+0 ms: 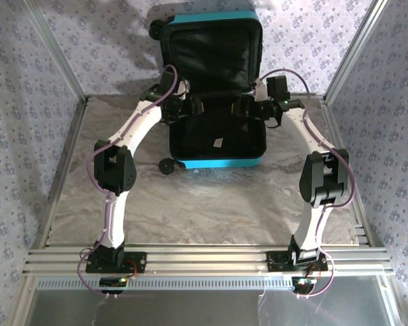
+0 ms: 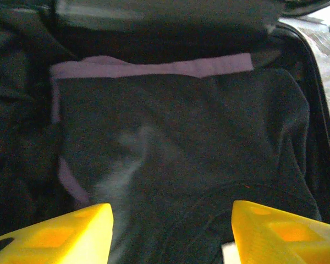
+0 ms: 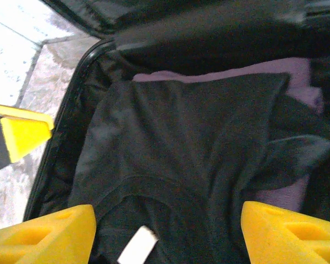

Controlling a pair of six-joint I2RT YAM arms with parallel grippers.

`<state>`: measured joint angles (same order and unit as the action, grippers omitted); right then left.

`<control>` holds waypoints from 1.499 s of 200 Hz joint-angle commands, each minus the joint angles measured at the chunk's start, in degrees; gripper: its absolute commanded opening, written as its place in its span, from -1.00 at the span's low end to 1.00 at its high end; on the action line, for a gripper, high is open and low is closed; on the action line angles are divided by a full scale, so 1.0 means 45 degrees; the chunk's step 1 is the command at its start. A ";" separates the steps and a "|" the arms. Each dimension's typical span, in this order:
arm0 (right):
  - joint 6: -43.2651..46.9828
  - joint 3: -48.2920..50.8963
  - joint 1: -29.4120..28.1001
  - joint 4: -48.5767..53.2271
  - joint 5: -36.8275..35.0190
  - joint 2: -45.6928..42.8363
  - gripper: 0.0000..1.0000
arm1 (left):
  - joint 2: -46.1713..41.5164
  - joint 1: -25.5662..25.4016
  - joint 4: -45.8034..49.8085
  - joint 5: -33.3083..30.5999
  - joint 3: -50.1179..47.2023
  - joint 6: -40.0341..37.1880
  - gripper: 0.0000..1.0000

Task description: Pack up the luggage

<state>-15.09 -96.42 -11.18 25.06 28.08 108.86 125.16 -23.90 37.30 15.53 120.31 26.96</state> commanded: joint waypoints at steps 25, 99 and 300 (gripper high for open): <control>-0.1218 0.0489 -0.0428 -0.1459 0.0909 0.0940 0.38 | 0.1135 -0.0280 -0.0356 0.0469 0.0602 0.0032 0.19; -0.2749 0.0645 0.0286 -0.2807 0.1551 0.3448 0.35 | 0.3884 0.0113 -0.0156 0.1376 0.1690 0.0867 0.15; -0.0509 0.1805 0.0541 -0.1074 -0.0021 -0.1523 0.39 | -0.2800 -0.0272 0.2854 -0.6732 -0.4251 0.0010 0.11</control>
<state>-19.92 -89.23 -9.08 18.26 31.48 106.43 112.49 -25.12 47.55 -8.73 105.80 25.61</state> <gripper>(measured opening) 0.692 0.565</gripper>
